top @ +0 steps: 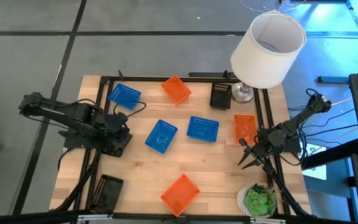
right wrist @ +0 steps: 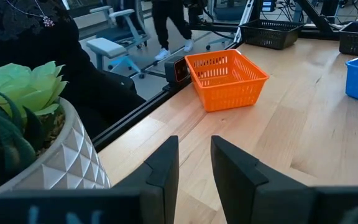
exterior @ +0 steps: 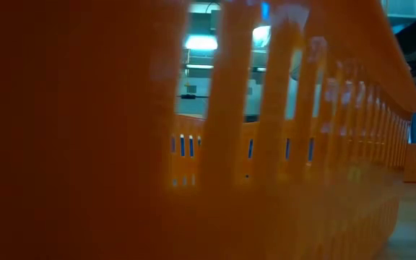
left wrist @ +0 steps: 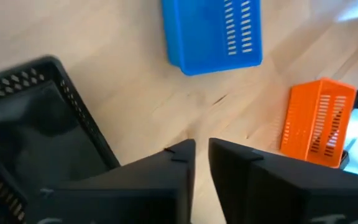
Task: Stack baskets by color
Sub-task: Stack the bottom black bin on the middle black bin
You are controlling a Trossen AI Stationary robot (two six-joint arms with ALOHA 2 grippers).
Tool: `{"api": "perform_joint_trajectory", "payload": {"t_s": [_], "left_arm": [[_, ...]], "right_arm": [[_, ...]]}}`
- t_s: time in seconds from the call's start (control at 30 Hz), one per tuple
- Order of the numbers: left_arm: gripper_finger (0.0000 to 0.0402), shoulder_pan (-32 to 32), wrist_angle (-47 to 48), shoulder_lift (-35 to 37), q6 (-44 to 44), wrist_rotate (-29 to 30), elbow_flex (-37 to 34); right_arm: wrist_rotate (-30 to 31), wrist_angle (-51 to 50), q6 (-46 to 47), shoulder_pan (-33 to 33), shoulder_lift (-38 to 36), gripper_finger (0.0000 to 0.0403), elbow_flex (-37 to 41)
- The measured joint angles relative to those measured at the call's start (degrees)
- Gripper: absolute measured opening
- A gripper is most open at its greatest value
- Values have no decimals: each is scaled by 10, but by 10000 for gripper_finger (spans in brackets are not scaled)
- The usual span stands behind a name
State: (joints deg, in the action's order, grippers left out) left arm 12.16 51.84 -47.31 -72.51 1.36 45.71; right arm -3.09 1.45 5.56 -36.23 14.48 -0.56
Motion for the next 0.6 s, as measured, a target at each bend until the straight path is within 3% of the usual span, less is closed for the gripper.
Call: {"api": "perform_joint_trajectory", "payload": {"t_s": [0.27,0.4,0.6], "left_arm": [[98,4,32,-58,-37,-34,0],[101,14,80,-96,-43,-25,0],[100,27,75,-138,-98,-32,0]], "right_arm": [[0,3,0,0,0,94,0],[0,3,2,0,0,94,0],[0,7,2,0,0,94,0]]}}
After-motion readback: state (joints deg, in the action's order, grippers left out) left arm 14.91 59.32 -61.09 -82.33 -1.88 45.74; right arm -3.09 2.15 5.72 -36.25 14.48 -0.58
